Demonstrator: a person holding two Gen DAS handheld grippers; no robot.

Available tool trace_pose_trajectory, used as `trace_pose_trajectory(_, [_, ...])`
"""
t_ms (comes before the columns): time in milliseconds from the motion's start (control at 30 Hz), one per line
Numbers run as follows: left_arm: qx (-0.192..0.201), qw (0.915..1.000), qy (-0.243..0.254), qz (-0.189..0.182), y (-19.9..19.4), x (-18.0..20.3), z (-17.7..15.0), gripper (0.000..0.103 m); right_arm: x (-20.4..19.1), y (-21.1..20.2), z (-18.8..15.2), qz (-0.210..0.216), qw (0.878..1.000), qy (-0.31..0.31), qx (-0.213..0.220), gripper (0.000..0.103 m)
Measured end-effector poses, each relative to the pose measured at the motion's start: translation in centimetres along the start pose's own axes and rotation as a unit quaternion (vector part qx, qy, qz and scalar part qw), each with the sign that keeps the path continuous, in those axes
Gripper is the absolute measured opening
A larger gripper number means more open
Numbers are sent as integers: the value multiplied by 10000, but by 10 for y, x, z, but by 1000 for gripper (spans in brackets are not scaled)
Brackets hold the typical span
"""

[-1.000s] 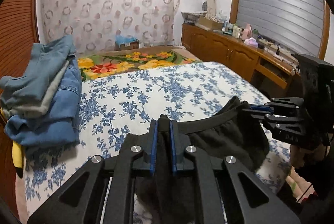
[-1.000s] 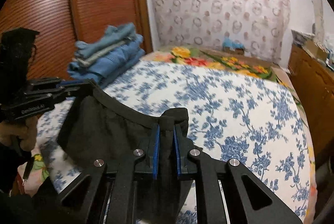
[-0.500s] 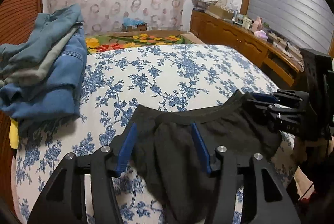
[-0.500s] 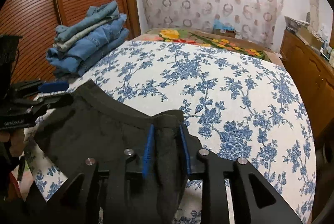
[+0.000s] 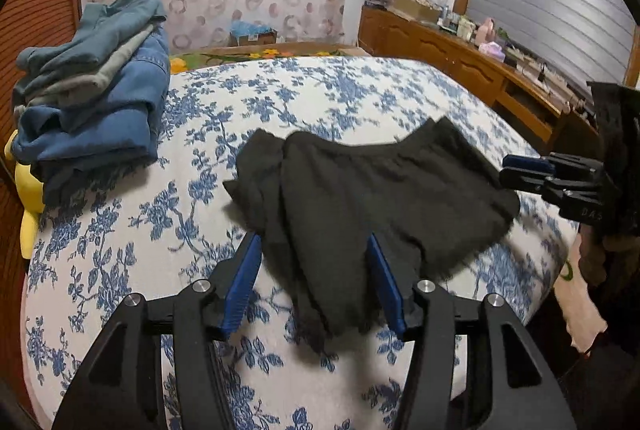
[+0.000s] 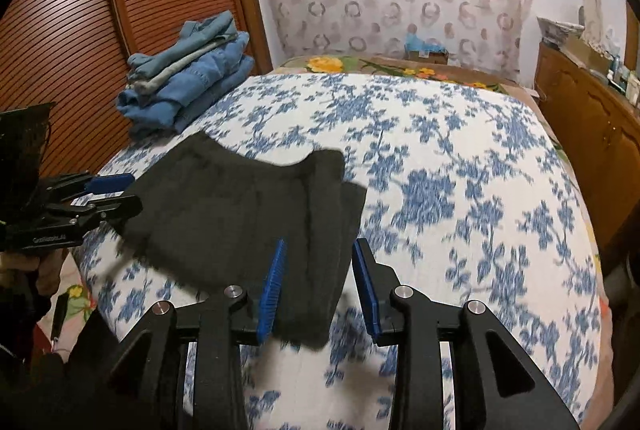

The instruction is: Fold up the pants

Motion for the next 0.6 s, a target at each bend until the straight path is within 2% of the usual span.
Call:
trace_pose_trajectory(433, [-132, 9998, -90, 106, 9, -8, -9, 56, 1, -4, -16, 139, 9996, 97, -245, 36])
trace_pose_trajectory(600, [-158, 9997, -108, 144, 11, -9, -11, 61, 1, -2, -18, 141, 9995, 90, -285, 36])
Point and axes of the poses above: each gripper's, at about its wrist camera, not at the fingertips, and y roughly the way its jaws point, x to its right, z to its top, the point moved 4 cm from there along y, roughly the way its jaws point, and after that the axes turned 1 degree about z, right-handed, at the moved point
